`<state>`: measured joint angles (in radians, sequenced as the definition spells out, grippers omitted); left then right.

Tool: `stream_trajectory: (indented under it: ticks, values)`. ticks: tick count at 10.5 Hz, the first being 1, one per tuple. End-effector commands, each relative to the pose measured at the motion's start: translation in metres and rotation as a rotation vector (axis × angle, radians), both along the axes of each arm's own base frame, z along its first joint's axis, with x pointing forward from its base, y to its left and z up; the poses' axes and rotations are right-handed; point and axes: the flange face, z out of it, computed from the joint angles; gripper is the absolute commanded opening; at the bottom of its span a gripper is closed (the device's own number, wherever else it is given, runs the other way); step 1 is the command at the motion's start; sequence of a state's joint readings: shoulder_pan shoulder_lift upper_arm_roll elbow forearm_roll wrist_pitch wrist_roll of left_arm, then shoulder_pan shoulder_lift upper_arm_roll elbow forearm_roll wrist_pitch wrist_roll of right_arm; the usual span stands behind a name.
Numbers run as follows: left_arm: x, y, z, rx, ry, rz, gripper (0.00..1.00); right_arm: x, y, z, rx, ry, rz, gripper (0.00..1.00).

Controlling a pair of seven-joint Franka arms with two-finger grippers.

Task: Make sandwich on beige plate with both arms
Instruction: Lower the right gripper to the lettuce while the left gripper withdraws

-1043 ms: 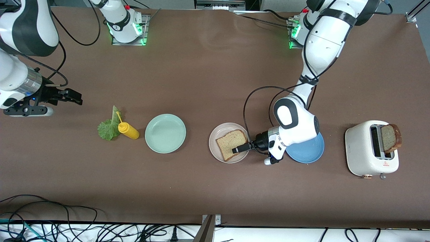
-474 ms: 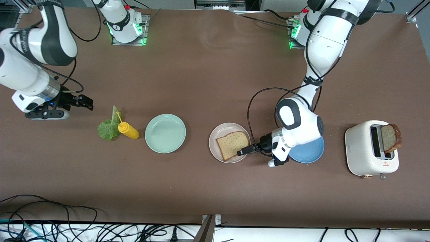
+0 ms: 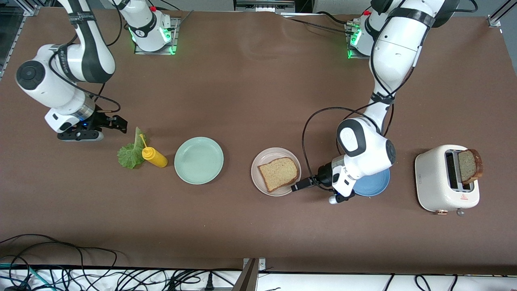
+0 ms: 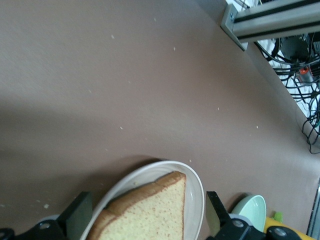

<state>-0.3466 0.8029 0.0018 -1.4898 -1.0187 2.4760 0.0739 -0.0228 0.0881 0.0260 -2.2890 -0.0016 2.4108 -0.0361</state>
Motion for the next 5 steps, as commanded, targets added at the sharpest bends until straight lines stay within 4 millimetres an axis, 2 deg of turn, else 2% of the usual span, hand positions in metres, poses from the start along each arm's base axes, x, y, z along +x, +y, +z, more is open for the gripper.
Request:
stream_trajectory:
  ticks: [1, 3, 5]
  values:
    - [0.004, 0.017, 0.022, 0.11, 0.007, -0.044, 1.0, -0.012, 0.006, -0.035, 0.005, 0.003, 0.017, 1.0]
    - [0.007, 0.041, 0.034, 0.199, 0.054, -0.085, 1.0, -0.021, 0.007, -0.066, 0.007, -0.049, 0.019, 1.0]
    - [0.008, 0.083, 0.045, 0.333, 0.111, -0.174, 1.0, -0.023, 0.006, -0.09, 0.007, -0.068, 0.034, 1.0]
